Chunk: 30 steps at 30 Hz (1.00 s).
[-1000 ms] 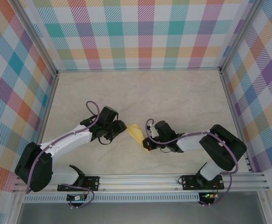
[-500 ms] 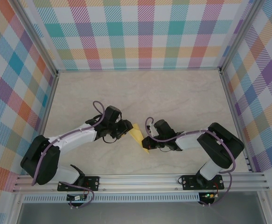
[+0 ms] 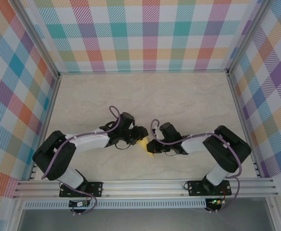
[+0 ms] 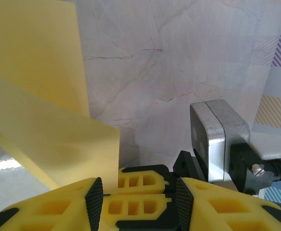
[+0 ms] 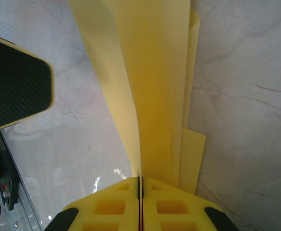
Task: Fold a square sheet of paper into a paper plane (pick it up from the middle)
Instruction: Fold the wing for the fifth time at the center of the table.
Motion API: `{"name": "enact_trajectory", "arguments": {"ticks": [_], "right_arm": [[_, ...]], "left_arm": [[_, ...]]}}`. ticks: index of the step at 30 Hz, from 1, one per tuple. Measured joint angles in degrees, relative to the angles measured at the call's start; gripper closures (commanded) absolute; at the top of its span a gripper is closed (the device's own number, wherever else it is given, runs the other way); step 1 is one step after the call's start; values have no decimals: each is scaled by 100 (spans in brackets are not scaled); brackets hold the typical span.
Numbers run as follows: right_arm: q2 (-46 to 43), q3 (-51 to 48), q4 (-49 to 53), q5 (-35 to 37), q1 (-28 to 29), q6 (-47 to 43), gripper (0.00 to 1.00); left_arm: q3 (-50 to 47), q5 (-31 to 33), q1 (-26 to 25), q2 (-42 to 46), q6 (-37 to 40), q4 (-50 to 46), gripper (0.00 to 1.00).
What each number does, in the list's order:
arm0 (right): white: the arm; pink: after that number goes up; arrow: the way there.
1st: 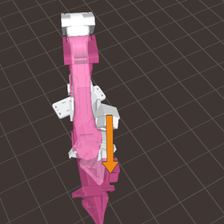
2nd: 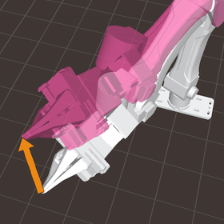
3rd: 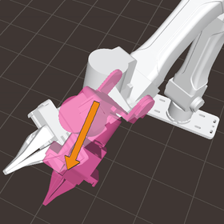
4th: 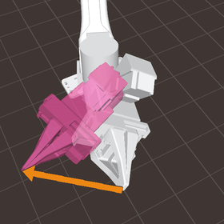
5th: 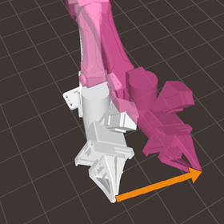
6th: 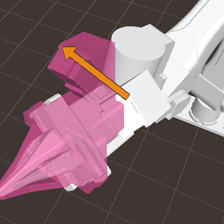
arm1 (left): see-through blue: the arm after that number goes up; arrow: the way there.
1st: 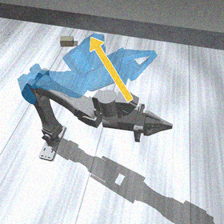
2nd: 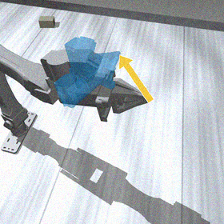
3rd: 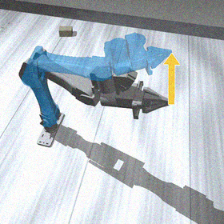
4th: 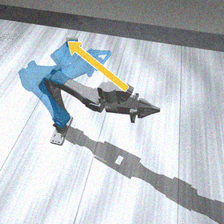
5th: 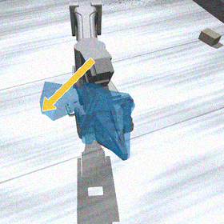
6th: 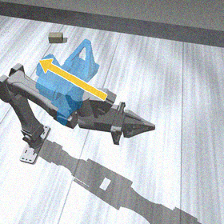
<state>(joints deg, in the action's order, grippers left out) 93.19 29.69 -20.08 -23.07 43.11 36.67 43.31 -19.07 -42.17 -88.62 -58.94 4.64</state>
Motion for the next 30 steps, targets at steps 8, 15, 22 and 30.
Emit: {"name": "enact_trajectory", "arguments": {"ticks": [8,15,22,30], "right_arm": [[0,2,4,2,0,2,92],[0,20,35,-7,0,13,88],[-37,83,173,-39,2,24,83],[-208,101,446,94,2,44,81]], "left_arm": [[-4,7,-4,-479,2,542,52],[-57,166,-7,-627,4,605,52],[-184,378,-9,-697,31,557,52],[-184,372,-9,-719,125,616,50]]}}
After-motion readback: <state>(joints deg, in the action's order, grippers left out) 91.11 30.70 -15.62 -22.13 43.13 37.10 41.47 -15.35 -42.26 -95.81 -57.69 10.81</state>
